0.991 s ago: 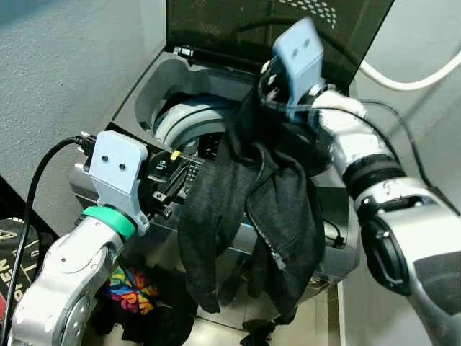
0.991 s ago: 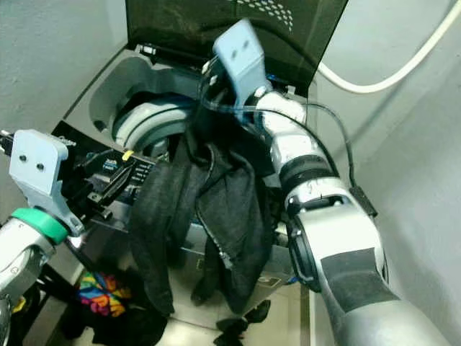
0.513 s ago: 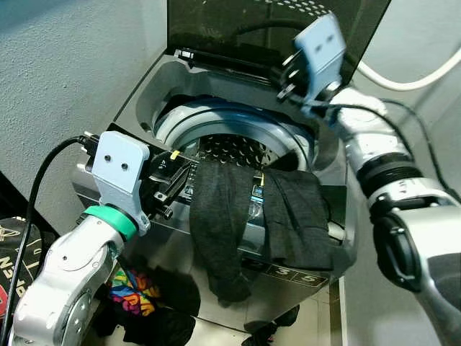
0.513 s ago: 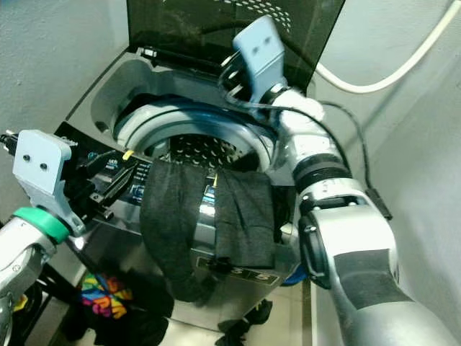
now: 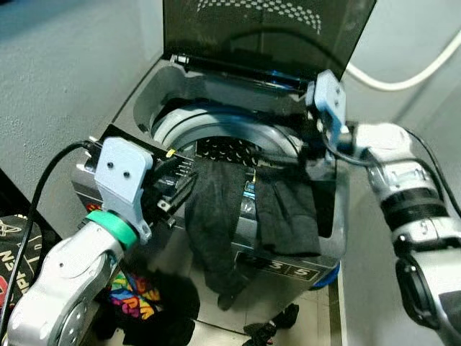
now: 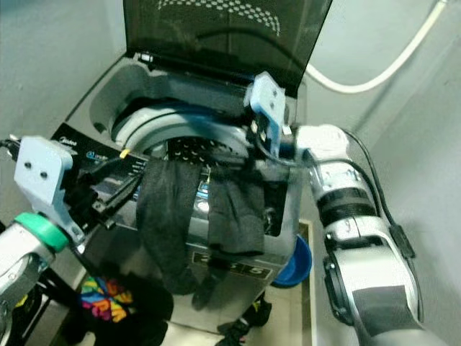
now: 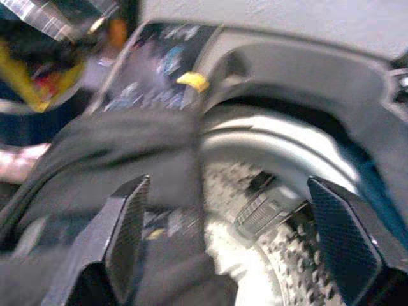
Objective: Clothes washing
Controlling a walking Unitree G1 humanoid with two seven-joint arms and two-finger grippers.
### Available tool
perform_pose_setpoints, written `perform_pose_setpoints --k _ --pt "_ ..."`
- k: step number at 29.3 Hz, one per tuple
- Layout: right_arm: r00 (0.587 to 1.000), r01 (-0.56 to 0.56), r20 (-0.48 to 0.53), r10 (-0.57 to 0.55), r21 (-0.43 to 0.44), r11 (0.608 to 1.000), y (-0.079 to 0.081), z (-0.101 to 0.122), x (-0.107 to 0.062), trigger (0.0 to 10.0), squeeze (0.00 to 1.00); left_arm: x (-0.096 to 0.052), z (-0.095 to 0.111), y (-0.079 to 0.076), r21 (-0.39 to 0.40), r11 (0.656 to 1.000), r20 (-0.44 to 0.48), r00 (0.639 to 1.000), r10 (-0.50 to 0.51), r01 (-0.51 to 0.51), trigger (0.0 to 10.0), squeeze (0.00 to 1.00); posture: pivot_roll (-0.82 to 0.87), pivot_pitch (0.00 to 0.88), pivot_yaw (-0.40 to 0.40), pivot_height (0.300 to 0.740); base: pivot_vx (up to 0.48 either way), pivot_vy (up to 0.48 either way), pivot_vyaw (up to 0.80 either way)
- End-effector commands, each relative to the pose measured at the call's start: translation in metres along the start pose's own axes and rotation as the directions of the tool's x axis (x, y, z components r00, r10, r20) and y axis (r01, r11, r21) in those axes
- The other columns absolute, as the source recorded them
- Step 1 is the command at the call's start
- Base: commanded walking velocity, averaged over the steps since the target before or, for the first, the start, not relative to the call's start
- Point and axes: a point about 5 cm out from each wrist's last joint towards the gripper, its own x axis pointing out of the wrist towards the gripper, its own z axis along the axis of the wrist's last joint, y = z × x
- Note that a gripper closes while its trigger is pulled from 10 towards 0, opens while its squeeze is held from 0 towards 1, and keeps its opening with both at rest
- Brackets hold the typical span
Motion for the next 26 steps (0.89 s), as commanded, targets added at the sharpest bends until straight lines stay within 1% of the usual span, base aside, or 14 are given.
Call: perform_pose_setpoints --k 1,3,5,8,11,13,14,15,16,17,18,21,23,26 --pt "0.998 -0.056 -0.035 0.055 -0.029 0.998 0.007 -0.004 0.001 10.0 1.00 -0.001 -0.001 -0.005 -0.011 1.000 -0.003 1.000 -0.028 0.028 10.0 0.00 0.08 0.028 -0.024 0.740 0.000 0.000 0.00" --pt "0.991 -0.126 -0.046 0.125 -0.038 0.991 0.017 -0.008 0.003 10.0 1.00 -0.001 -0.001 -0.005 -0.025 0.999 0.004 0.999 -0.033 0.033 10.0 0.00 0.08 0.028 -0.024 0.740 0.000 0.000 0.00" --pt "0.988 -0.149 -0.053 0.147 -0.043 0.988 0.020 -0.009 0.002 10.0 1.00 -0.001 0.000 -0.006 -0.029 0.999 0.006 0.999 -0.034 0.034 10.0 0.00 0.08 0.033 -0.026 0.740 0.000 0.000 0.00" --pt "0.975 -0.204 -0.117 0.191 -0.113 0.972 0.026 -0.013 -0.001 10.0 1.00 -0.002 -0.001 -0.005 -0.036 0.999 0.003 1.000 -0.027 0.027 10.0 0.00 0.08 0.037 -0.029 0.740 0.000 0.000 0.00" --pt "0.972 -0.216 -0.122 0.199 -0.146 0.966 0.029 -0.012 0.001 10.0 1.00 -0.003 -0.002 -0.006 -0.038 0.999 0.001 1.000 -0.025 0.025 10.0 0.00 0.08 0.040 -0.032 0.740 0.000 0.000 0.00" --pt "0.973 -0.212 -0.145 0.182 -0.225 0.951 0.034 -0.012 0.009 10.0 1.00 -0.004 -0.002 -0.007 -0.041 0.999 0.001 1.000 -0.022 0.022 10.0 0.00 0.08 0.043 -0.037 0.740 0.000 0.000 0.00" --pt "0.973 -0.212 -0.145 0.182 -0.225 0.951 0.034 -0.012 0.009 10.0 1.00 -0.004 -0.002 -0.007 -0.041 0.999 0.001 1.000 -0.022 0.022 10.0 0.00 0.08 0.043 -0.037 0.740 0.000 0.000 0.00" --pt "0.973 -0.207 -0.154 0.171 -0.262 0.943 0.037 -0.012 0.014 10.0 1.00 -0.004 -0.002 -0.007 -0.042 0.999 0.001 1.000 -0.020 0.020 10.0 0.00 0.08 0.045 -0.038 0.740 0.000 0.000 0.00" --pt "0.973 -0.211 -0.159 0.169 -0.304 0.929 0.041 -0.012 0.022 10.0 0.00 -0.004 -0.002 -0.007 -0.042 0.999 0.000 1.000 -0.018 0.018 10.0 0.00 0.08 0.045 -0.038 0.740 0.000 0.000 0.00" --pt "0.973 -0.211 -0.159 0.169 -0.304 0.929 0.041 -0.012 0.022 10.0 0.00 -0.004 -0.002 -0.007 -0.042 0.999 0.000 1.000 -0.018 0.018 10.0 0.00 0.08 0.045 -0.038 0.740 0.000 0.000 0.00" --pt "0.969 -0.226 -0.177 0.171 -0.361 0.905 0.047 -0.013 0.031 10.0 0.00 -0.004 -0.002 -0.007 -0.043 0.999 -0.001 1.000 -0.017 0.017 10.0 0.00 0.08 0.050 -0.039 0.740 0.000 0.000 0.00" --pt "0.963 -0.244 -0.213 0.166 -0.426 0.871 0.051 -0.017 0.036 10.0 0.00 -0.005 -0.002 -0.007 -0.043 0.999 -0.002 1.000 -0.016 0.016 10.0 0.00 0.08 0.054 -0.041 0.740 0.000 0.000 0.00" --pt "0.969 -0.219 -0.204 0.140 -0.449 0.866 0.053 -0.017 0.042 10.0 0.00 -0.005 -0.002 -0.007 -0.044 0.999 -0.004 1.000 -0.015 0.015 10.0 0.00 0.08 0.055 -0.043 0.740 0.000 0.000 0.00" --pt "0.979 -0.191 -0.144 0.141 -0.441 0.877 0.058 -0.013 0.054 10.0 0.00 -0.005 -0.001 -0.007 -0.045 0.999 -0.003 1.000 -0.011 0.010 10.0 0.00 0.08 0.057 -0.046 0.740 0.000 0.000 0.00"
